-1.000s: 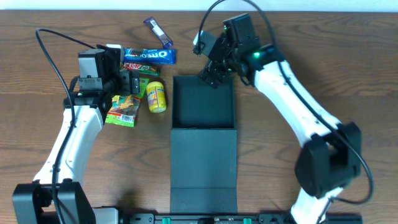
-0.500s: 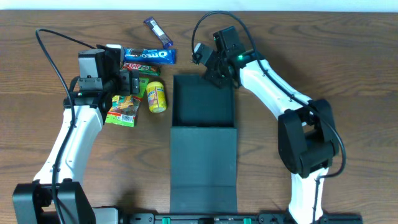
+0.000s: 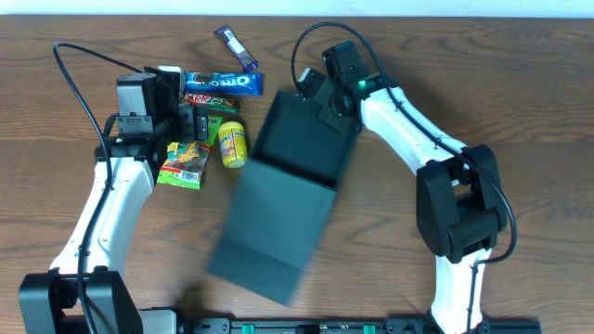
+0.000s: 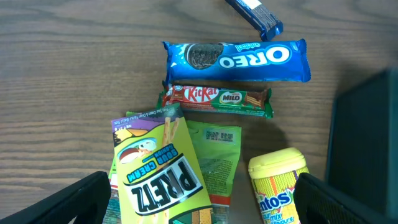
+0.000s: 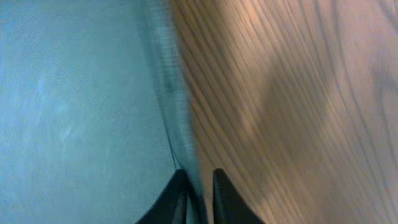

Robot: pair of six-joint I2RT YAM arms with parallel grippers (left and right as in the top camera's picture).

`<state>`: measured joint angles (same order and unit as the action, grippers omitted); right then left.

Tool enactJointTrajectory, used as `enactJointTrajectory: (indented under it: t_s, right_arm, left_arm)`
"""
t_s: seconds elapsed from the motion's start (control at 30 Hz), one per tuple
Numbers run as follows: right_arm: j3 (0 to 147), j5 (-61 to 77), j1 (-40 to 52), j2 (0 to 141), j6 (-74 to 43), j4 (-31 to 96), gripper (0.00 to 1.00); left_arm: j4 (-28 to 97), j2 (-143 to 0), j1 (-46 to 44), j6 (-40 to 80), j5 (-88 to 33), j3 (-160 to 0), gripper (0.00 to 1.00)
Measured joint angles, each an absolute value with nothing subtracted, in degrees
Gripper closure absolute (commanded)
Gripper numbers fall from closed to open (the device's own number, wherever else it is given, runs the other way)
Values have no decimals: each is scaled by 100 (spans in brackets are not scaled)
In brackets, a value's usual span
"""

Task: Pack container
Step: 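Grip the box edge with the right gripper and rotate it rightward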

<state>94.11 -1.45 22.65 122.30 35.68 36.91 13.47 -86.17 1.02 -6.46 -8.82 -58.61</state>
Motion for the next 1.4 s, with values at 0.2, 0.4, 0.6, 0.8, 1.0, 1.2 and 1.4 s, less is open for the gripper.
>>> enactJointTrajectory:
  t_s: [0.2,0.4,0.6,0.8,1.0,1.2,1.4]
  right_arm:
    - [9478,-150,1975,12197,3463,4165,99]
    - [9515,-198,1699,12160,3428,4657,99]
    - [9526,-893,1664,12143,3557,5057,98]
    - [9553,-1236,1133,12140,3605,5588,99]
    - [9550,-1415,228,12138,3081,5732,99]
    - [9546,-1566,-379,12138,2121,5867,99]
    - [9539,-1667,-464,12138,816,6104,99]
  left_arm:
    - [1345,-8617,102,-646,-882,-5861,5]
    - [1345,-8617,102,-646,-882,-5861,5]
    - [1345,-8617,102,-646,-882,-5861,4]
    - [1345,-8617,102,-646,-882,-5861,5]
    - [1345,-8617,102,-646,-882,-5861,4]
    - [1345,-8617,102,-646,-882,-5861,5]
    - [1345,-8617,102,-646,-882,-5861,5]
